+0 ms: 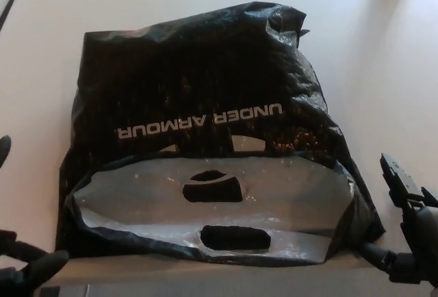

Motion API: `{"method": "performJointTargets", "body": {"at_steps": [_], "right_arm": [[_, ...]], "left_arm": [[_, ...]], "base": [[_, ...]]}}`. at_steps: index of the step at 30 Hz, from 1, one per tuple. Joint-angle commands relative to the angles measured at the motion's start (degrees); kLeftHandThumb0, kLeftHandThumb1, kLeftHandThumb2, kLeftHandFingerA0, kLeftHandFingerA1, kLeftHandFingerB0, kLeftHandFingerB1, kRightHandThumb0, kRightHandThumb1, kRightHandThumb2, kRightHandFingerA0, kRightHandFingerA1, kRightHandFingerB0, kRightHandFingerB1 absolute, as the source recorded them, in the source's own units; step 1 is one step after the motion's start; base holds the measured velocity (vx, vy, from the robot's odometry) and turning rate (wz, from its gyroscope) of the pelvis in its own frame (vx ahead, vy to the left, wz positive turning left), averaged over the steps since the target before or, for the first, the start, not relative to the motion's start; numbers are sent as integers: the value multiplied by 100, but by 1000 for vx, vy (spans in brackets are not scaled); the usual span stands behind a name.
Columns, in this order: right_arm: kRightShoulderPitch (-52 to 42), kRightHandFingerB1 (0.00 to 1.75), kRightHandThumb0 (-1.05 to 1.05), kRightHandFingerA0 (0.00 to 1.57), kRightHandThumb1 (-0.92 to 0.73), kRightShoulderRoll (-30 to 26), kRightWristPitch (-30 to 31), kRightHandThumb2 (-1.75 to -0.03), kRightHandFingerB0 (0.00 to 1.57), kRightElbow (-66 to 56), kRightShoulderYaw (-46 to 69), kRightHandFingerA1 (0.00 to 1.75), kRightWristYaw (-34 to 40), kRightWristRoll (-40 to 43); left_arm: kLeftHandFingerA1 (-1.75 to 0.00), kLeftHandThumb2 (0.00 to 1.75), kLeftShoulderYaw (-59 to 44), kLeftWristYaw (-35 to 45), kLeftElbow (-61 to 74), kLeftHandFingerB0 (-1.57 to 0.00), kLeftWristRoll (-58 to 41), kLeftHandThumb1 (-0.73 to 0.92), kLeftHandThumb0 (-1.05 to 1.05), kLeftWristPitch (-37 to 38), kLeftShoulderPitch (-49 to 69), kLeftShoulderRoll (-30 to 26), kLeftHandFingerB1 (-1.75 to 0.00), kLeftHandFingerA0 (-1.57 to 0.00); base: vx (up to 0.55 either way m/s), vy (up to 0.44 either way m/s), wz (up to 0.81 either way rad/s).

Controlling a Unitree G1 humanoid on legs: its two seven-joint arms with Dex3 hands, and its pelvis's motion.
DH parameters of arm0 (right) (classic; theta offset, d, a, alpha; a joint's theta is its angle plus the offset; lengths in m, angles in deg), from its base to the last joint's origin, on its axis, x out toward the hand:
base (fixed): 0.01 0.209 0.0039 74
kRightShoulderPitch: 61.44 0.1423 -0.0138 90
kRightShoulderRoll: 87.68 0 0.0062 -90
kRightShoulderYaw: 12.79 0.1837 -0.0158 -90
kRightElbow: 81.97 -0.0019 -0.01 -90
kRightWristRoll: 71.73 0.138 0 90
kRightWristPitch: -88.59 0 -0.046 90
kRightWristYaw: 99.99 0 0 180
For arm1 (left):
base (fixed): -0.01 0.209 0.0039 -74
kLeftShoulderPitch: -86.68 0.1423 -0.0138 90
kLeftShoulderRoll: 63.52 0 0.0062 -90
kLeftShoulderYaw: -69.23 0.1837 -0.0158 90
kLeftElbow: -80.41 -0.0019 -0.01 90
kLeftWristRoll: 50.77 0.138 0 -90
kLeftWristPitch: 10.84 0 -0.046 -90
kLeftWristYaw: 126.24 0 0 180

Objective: A plastic bag is kept infront of the robot in the middle of the desk and the robot uses both its hands to grab it from the top and lifts it up and then releases it.

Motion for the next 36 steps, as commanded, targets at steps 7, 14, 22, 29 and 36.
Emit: {"method": "performJointTargets", "body": {"at_steps": [7, 14, 22, 29, 36], "right_arm": [[-33, 0, -83, 25, -50, 225, 356, -82, 0, 89, -303, 50, -6, 151], [-63, 12, -73, 35, -45, 244, 353, -82, 0, 57, -398, 57, -30, 190], [-106, 10, -74, 50, -50, 173, 343, -61, 0, 92, -377, 123, 26, 294], [-126, 13, -75, 46, -57, 130, 334, -58, 0, 245, -428, 122, 58, 342], [-71, 13, -74, 51, -46, 166, 411, -83, 0, 253, -522, 83, 12, 376]], "left_arm": [[-41, 81, 740, -389, -1213, 0, 1135, 38, -70, -2365, -1527, 511, -14, -6], [-26, 57, 670, -241, -1865, 0, 774, 47, -76, -2875, -1827, 651, -19, -12], [-31, 82, 879, 221, -2188, 0, 856, 40, -70, -2921, -1709, 447, -12, -9], [-32, 56, 939, 531, -1627, 0, 893, 48, -78, -3022, -1231, 79, -15, -16], [-53, 78, 970, 965, -1108, 0, 696, 39, -75, -3260, -746, -232, -3, -28]], "base": [[0, 0, 0], [0, 0, 0], [0, 0, 0], [0, 0, 0], [0, 0, 0]]}}
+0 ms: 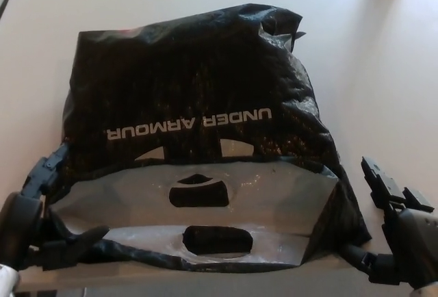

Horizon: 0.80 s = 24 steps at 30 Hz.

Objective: A plastic bag is kept infront of the robot in the middle of the desk and the robot uses both its hands to grab it from the top and lifts it up and then releases it.

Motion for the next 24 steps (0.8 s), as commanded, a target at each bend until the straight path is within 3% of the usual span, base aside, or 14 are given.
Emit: {"method": "performJointTargets", "body": {"at_steps": [1, 2, 3, 4, 6, 7, 9, 10, 11, 14, 19, 20, 21, 24], "right_arm": [[-130, 13, -70, 49, -56, -14, 180, -58, 0, 201, -119, 109, -151, 145], [-127, 13, -70, 49, -56, -14, 165, -58, 0, 208, -127, 109, -132, 152], [-56, 14, -72, 47, -56, -16, 203, -58, 0, 212, -112, 125, -190, 186], [-27, 14, -71, 48, -56, -12, 242, -58, 0, 199, -114, 124, -229, 204], [-20, 10, -72, 52, -49, -2, 246, -62, 0, 219, -125, 122, -225, 218], [-30, 12, -78, 65, -47, 0, 245, -85, 0, 212, -134, 118, -221, 220], [-39, 11, -78, 63, -47, -7, 215, -85, 0, 221, -150, 118, -176, 208], [1, 11, -73, 56, -48, -8, 174, -63, 0, 281, -137, 118, -149, 234], [14, 15, -72, 58, -45, -20, 156, -81, 0, 317, -137, 82, -162, 253], [4, 13, -71, 53, -45, -43, 165, -80, 0, 369, -143, 67, -202, 283], [-7, 7, -77, 47, -49, -60, 181, -83, 0, 439, -186, 63, -182, 276], [-11, 6, -78, 45, -49, -59, 175, -83, 0, 455, -193, 63, -168, 278], [-18, 11, -72, 51, -46, -54, 160, -81, 0, 480, -199, 69, -153, 295], [-8, 13, -72, 47, -46, -41, 109, -83, 0, 547, -200, 68, -155, 372]], "left_arm": [[-53, 69, 118, 744, 80, -1, 40, 33, -74, -951, 669, -353, -13, -31], [-53, 69, 121, 790, 102, -1, 6, 33, -74, -962, 692, -364, -13, -31], [-56, 54, 163, 875, 306, 0, -17, 44, -78, -1087, 747, -395, -20, -39], [-63, 77, 191, 950, 518, -2, -65, 33, -73, -1228, 827, -425, -11, -38], [-63, 78, 208, 1069, 758, -3, -142, 33, -74, -1359, 939, -477, -10, -38], [-61, 59, 234, 1193, 1022, 0, -180, 42, -78, -1491, 1065, -559, -19, -41], [-61, 54, 270, 1311, 1263, 0, -169, 44, -76, -1588, 1190, -662, -17, -41], [-62, 59, 300, 1389, 1392, 0, -140, 41, -77, -1647, 1215, -745, -19, -41], [-60, 58, 349, 1466, 1543, 0, -65, 42, -77, -1691, 1282, -858, -17, -40], [-60, 58, 398, 1627, 1807, 0, -36, 41, -75, -1772, 1470, -1040, -17, -41], [-57, 55, 309, 1657, 2055, 0, -29, 45, -71, -1816, 1760, -1213, -12, -38], [-66, 78, 274, 1629, 2050, 0, -5, 38, -73, -1773, 1781, -1226, 0, -39], [-66, 77, 215, 1593, 2034, 0, 16, 38, -73, -1711, 1808, -1234, 0, -38], [-66, 77, 151, 1639, 2013, 0, -19, 38, -72, -1741, 1798, -1231, 0, -39]], "base": [[0, 0, 0], [0, 0, 0], [0, 0, 0], [0, 0, 0], [0, 0, 0], [0, 0, 0], [0, 0, 0], [0, 0, 0], [0, 0, 0], [0, 0, 0], [0, 0, 0], [0, 0, 0], [0, 0, 0], [0, 0, 0]]}}
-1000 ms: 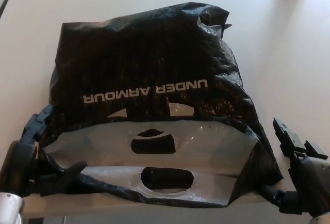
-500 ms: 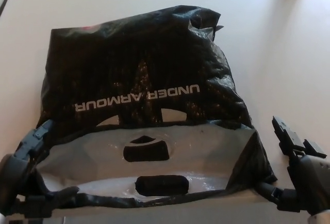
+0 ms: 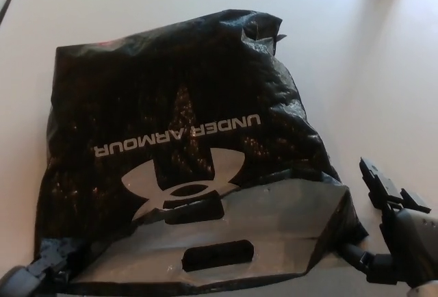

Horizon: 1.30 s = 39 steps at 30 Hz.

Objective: A plastic bag is kept infront of the robot in the middle of the desk and the robot uses both its hands to grab it from the top and lifts it up and then releases it.

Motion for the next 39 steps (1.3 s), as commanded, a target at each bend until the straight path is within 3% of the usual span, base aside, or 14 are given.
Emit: {"method": "performJointTargets", "body": {"at_steps": [1, 6, 7, 14, 18, 20, 21, 22, 23, 25, 26, 28, 29, 39], "right_arm": [[-138, 9, -75, 45, -47, -32, 119, -83, 0, 276, -71, 64, -210, 192], [-176, 11, -74, 39, -59, -45, 110, -58, 0, 286, -102, 46, -215, 221], [-182, 9, -77, 37, -49, -50, 55, -84, 0, 322, -100, 56, -199, 248], [-207, 6, -79, 30, -51, 15, -34, -81, 0, 507, -143, 52, -169, 324], [-99, 11, -78, 32, -50, 155, -119, -84, 0, 746, -189, 54, -99, 380], [8, 31, -60, 49, -51, 296, -165, -57, 21, 949, -150, 45, -73, 521], [27, 31, -60, 49, -51, 368, -201, -57, 21, 1020, -99, 45, -130, 652], [49, 48, -56, 63, -44, 500, -147, -76, 38, 1124, -29, 57, -116, 767], [130, 61, -36, 77, -49, 606, -175, -57, 79, 1283, 50, 153, -44, 859], [242, 66, -39, 75, -54, 764, -277, -55, 81, 1579, 158, 175, 148, 957], [316, 71, -46, 74, -59, 829, -254, -58, 74, 1681, 177, 172, 178, 960], [383, 74, -57, 83, -50, 917, -234, -72, 69, 1757, 237, 141, 91, 1051], [436, 65, -42, 74, -61, 965, -207, -59, 68, 1805, 249, 122, 104, 1056], [553, 55, -43, 73, -63, 1405, -411, -59, 63, 1992, 259, 121, -101, 1313]], "left_arm": [[-66, 76, -141, 295, 9, 0, 26, 38, -72, -388, 56, -128, 0, -39], [-67, 57, -154, 505, -43, 0, -53, 42, -72, -663, 18, -103, -15, -41], [-67, 76, -145, 532, -113, 0, -56, 36, -72, -668, 4, -87, 0, -37], [-64, 57, -312, 247, -821, 0, 35, 44, -70, -400, -209, 109, -18, -42], [-80, 80, -553, 297, -1543, -3, -169, 38, -67, -346, -602, 217, -17, -54], [-157, 56, -671, 445, -2019, -18, -369, 52, -72, -509, -830, 328, -28, -80], [-157, 56, -675, 382, -2198, -18, -331, 52, -72, -532, -878, 373, -28, -80], [-175, 60, -668, 268, -2595, -28, -250, 53, -71, -234, -904, 445, -33, -92], [-175, 69, -691, 178, -2872, -53, -242, 50, -57, -71, -984, 535, -89, -122], [-155, 80, -707, 37, -3380, -74, -225, 43, -64, 291, -1090, 703, -125, -131], [-150, 87, -623, -61, -3547, -110, -83, 49, -60, 485, -1145, 714, -143, -126], [-149, 91, -552, -117, -3605, -109, 15, 55, -58, 541, -1189, 735, -142, -125], [-175, 63, -557, -76, -3730, -76, -23, 76, -47, 603, -1255, 762, -175, -104], [-175, 62, -722, -232, -4205, -73, -360, 74, -46, 878, -1508, 1208, -175, -102]], "base": [[0, 0, 0], [0, 0, 0], [0, 0, 0], [0, 0, 0], [0, 0, 0], [0, 0, 0], [0, 0, 0], [0, 0, 0], [0, 0, 0], [0, 0, 0], [0, 0, 0], [0, 0, 0], [0, 0, 0], [0, 0, 0]]}}
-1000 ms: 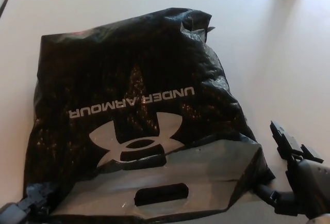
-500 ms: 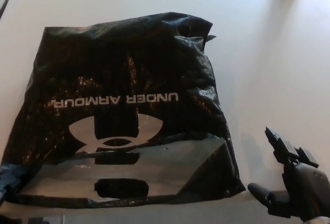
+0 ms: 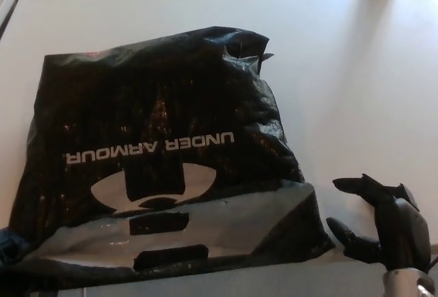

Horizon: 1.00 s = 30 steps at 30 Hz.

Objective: A plastic bag is kept infront of the robot in the middle of the desk and the robot uses both its hands to grab it from the top and lifts it up and then releases it.

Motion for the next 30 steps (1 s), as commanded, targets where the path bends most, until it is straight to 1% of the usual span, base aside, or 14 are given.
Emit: {"method": "performJointTargets", "body": {"at_steps": [1, 12, 13, 16, 17, 18, 19, 20, 21, 22, 23, 26, 27, 30], "right_arm": [[-250, 53, -45, 73, -64, 414, 264, -60, 62, 262, -208, 119, -596, 320], [-735, 49, -42, 72, -66, 254, 389, -60, 55, -538, -705, 113, -978, 314], [-808, 62, -41, 75, -54, 177, 389, -93, 48, -660, -716, 97, -1036, 334], [-987, 61, -41, 75, -55, -159, 407, -94, 45, -1049, -704, 100, -1238, 390], [-1010, 61, -41, 75, -55, -200, 413, -94, 45, -1101, -694, 100, -1269, 405], [-1152, 45, -46, 65, -66, -424, 394, -60, 50, -1358, -627, 124, -1464, 515], [-1256, 43, -51, 65, -65, -565, 378, -59, 48, -1539, -582, 101, -1613, 613], [-1315, 43, -51, 65, -65, -631, 364, -59, 48, -1634, -555, 101, -1702, 678], [-1524, 46, -65, 49, -51, -889, 449, -85, 26, -1988, -499, 57, -2193, 934], [-1619, 46, -65, 49, -51, -999, 504, -85, 26, -2158, -480, 57, -2408, 1046], [-1635, 32, -66, 49, -62, -1083, 548, -59, 28, -2274, -500, 41, -2502, 1032], [-2006, 21, -71, 40, -62, -1589, 528, -59, 3, -2915, -444, 39, -2982, 1216], [-2075, 2, -84, 33, -54, -1667, 538, -88, 0, -3038, -417, 51, -3063, 1279], [-2245, 0, -80, 32, -64, -2010, 518, -59, 0, -3445, -304, 38, -3234, 1338]], "left_arm": [[-175, 62, 193, -2, -414, -75, 77, 74, -47, -56, 175, 369, -175, -103], [-175, 62, 247, 27, -110, -76, -107, 74, -48, -132, 263, 543, -175, -104], [-175, 62, 205, 28, -77, -76, -163, 73, -47, -147, 309, 543, -175, -104], [-175, 62, 162, -7, -96, -74, -188, 74, -47, -107, 363, 498, -175, -102], [-175, 62, 161, -6, -108, -74, -185, 74, -47, -96, 363, 492, -175, -102], [-175, 63, 200, -42, -156, -73, -101, 75, -47, -62, 361, 448, -175, -104], [-175, 62, 210, -31, -201, -73, -87, 75, -47, -36, 351, 431, -175, -105], [-175, 62, 201, 2, -235, -73, -113, 75, -47, -20, 340, 431, -175, -105], [-175, 62, 220, 3, -176, -74, -106, 75, -48, -79, 353, 433, -175, -106], [-175, 62, 230, 1, -149, -74, -102, 75, -48, -104, 359, 434, -175, -106], [-175, 62, 208, -21, -104, -72, -109, 75, -48, -116, 373, 418, -175, -106], [-175, 62, 190, -89, -113, -72, -100, 75, -47, -30, 381, 448, -175, -104], [-175, 62, 186, -96, -129, -72, -98, 76, -47, -8, 379, 450, -175, -105], [-175, 62, 138, -59, -149, -73, -176, 75, -48, 8, 370, 468, -175, -106]], "base": [[0, 0, 0], [0, 0, 0], [0, 0, 0], [0, 0, 0], [0, 0, 0], [0, 0, 0], [0, 0, 0], [0, 0, 0], [0, 0, 0], [0, 0, 0], [0, 0, 0], [0, 0, 0], [0, 0, 0], [0, 0, 0]]}}
